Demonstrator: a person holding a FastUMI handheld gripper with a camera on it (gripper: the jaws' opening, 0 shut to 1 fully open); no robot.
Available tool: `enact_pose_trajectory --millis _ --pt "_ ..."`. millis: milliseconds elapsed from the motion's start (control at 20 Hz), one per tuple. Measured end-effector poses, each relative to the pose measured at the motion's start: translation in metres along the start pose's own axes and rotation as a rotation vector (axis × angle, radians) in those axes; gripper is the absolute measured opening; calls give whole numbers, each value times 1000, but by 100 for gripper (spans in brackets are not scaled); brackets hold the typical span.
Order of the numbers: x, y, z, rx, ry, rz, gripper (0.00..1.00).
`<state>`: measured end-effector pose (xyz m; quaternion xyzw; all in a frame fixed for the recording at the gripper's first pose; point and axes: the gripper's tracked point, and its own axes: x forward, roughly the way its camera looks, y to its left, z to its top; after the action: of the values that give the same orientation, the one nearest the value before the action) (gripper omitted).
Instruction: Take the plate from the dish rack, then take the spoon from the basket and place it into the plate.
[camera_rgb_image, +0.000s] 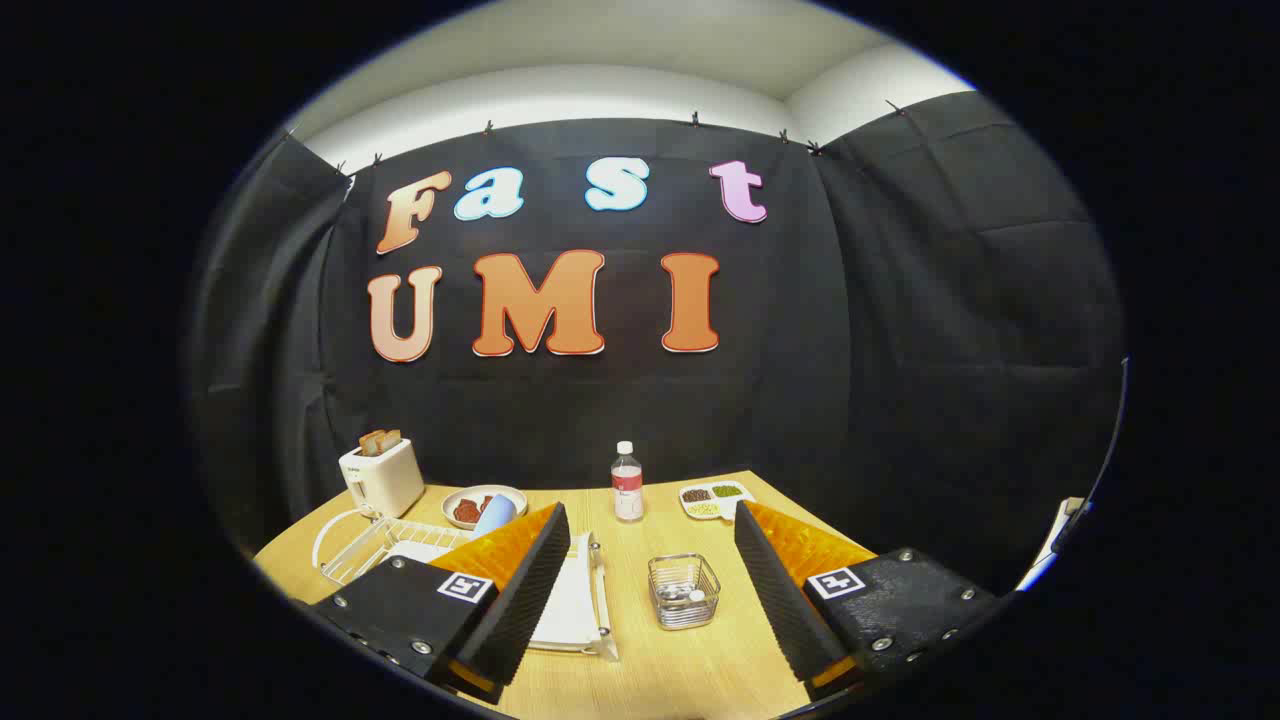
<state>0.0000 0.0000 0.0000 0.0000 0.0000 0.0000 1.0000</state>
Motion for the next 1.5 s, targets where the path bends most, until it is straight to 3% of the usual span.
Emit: enact_pose_trajectory --millis 250,950,1500 --pt "-12 10 8 -70 41 -25 99" --pt "-8 53 4 -1 114 39 98" --pt "61 139 -29 -89 283 128 99"
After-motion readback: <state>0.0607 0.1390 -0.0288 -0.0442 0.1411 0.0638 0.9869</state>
